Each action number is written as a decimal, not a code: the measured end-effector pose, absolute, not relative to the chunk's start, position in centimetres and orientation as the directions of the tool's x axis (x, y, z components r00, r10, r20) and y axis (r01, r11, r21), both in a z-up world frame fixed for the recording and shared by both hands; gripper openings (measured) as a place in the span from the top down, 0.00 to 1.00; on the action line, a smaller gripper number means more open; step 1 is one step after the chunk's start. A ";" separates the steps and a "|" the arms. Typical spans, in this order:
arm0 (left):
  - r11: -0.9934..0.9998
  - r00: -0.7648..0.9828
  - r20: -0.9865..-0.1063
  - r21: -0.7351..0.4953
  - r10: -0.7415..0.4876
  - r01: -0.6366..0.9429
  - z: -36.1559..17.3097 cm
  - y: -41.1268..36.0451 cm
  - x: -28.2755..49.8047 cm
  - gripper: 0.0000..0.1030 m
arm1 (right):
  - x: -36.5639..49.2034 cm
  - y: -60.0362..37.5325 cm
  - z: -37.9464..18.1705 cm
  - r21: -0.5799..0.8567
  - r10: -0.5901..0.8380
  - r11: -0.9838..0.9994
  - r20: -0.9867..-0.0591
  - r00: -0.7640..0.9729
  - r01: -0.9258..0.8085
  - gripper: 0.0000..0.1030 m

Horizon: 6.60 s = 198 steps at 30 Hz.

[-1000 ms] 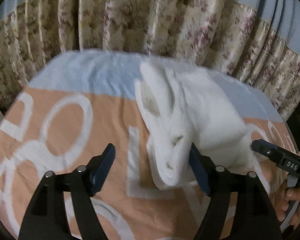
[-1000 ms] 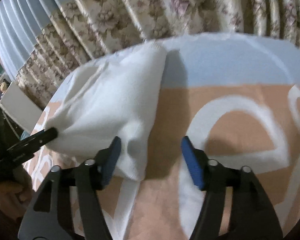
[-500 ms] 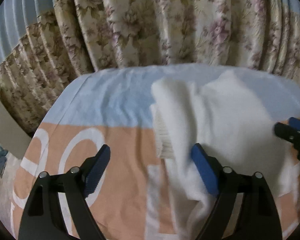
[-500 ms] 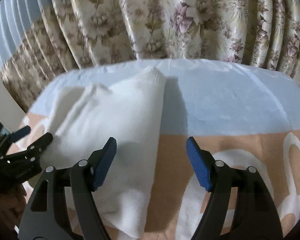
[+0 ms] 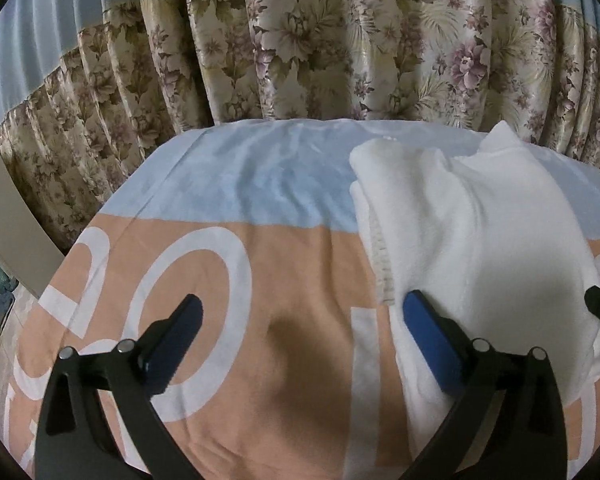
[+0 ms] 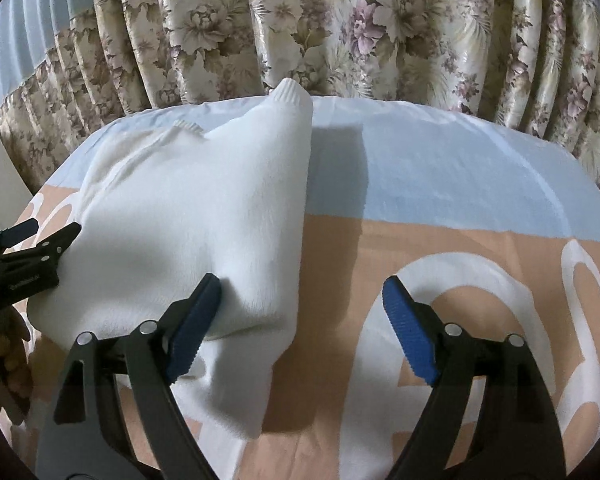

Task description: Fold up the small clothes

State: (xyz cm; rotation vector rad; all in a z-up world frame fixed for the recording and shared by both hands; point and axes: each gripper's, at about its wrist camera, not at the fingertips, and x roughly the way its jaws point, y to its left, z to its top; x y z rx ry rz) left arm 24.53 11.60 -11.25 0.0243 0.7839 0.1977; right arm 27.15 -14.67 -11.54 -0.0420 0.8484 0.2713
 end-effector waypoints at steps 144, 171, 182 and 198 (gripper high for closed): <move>0.995 0.882 -0.465 -0.022 0.072 -0.093 -3.7 2.5 -6.3 0.02 | -4.2 -21.7 -0.7 -0.052 0.132 0.982 -0.495 0.859 -0.181 0.03; 0.992 0.882 -0.456 0.027 0.120 -0.121 3.3 3.8 -3.7 0.02 | -1.4 -24.0 3.3 -0.038 0.070 0.994 -0.514 0.855 -0.105 0.03; 0.989 0.881 -0.459 -0.038 0.111 -0.144 4.0 4.2 -2.7 0.02 | -0.2 -23.2 5.2 -0.027 0.090 0.992 -0.518 0.851 -0.121 0.03; 0.990 0.873 -0.476 -0.028 0.106 -0.136 3.6 4.2 -2.7 0.02 | 0.0 -22.6 4.5 -0.036 0.074 0.993 -0.540 0.838 -0.111 0.03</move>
